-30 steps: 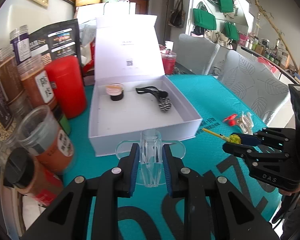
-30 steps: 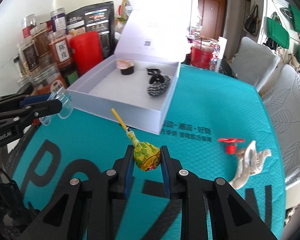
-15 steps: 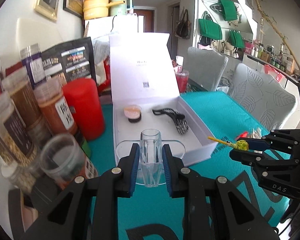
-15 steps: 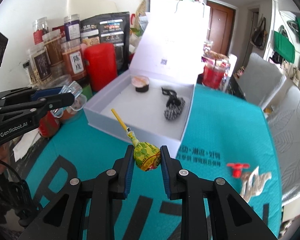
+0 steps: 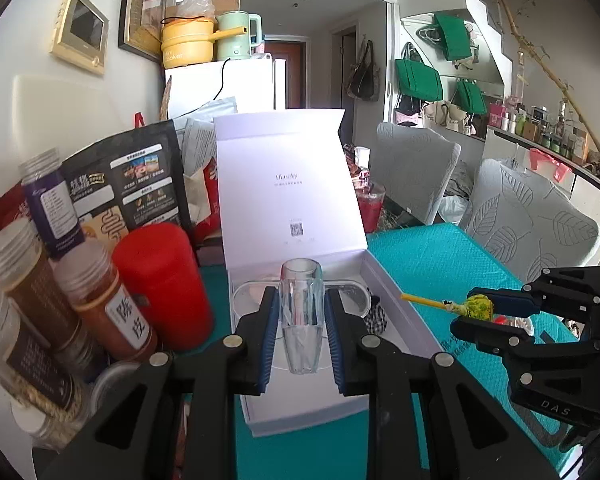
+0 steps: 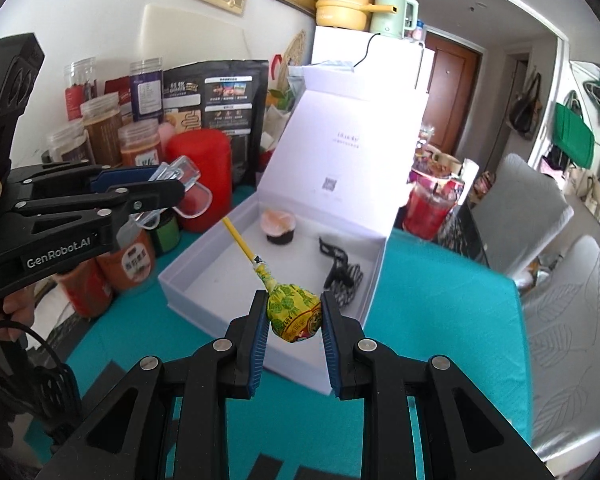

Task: Organize rigid objects
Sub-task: 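Carry stand in left tool and lollipop in right tool over white box, then lower stand into box and open left tool while right tool releases lollipop, then withdraw both open tools from the box toward the fan and S clip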

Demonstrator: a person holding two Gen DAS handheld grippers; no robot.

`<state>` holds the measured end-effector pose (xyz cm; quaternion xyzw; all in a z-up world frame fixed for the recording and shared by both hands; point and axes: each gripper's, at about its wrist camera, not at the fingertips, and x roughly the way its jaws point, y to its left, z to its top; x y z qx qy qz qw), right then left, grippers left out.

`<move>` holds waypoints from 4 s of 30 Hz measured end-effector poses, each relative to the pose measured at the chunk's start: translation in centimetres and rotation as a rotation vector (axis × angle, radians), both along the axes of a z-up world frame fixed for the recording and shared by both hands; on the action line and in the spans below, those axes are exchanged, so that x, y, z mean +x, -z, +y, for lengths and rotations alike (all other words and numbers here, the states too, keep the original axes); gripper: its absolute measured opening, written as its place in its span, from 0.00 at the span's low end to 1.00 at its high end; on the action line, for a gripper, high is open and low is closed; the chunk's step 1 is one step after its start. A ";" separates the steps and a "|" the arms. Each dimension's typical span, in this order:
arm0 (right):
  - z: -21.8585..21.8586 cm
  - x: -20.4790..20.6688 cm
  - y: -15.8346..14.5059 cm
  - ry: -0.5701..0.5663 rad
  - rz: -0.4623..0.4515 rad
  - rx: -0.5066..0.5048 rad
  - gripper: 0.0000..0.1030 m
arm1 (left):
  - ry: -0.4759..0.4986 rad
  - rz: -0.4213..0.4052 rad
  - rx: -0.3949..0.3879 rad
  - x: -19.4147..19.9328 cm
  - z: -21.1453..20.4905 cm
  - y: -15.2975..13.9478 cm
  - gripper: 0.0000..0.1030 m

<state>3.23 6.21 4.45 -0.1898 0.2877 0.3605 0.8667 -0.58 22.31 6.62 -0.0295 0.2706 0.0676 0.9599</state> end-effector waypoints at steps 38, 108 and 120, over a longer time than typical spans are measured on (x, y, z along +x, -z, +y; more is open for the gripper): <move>5.3 13.8 7.2 0.108 0.180 0.005 0.24 | -0.038 0.217 -0.008 15.2 4.2 6.6 0.22; 2.4 12.9 5.9 0.253 0.183 -0.061 0.43 | -0.044 0.377 -0.017 17.1 2.2 9.0 0.59; 0.0 11.7 3.0 0.267 0.130 -0.017 0.43 | -0.042 0.281 0.005 14.9 -0.3 4.0 0.59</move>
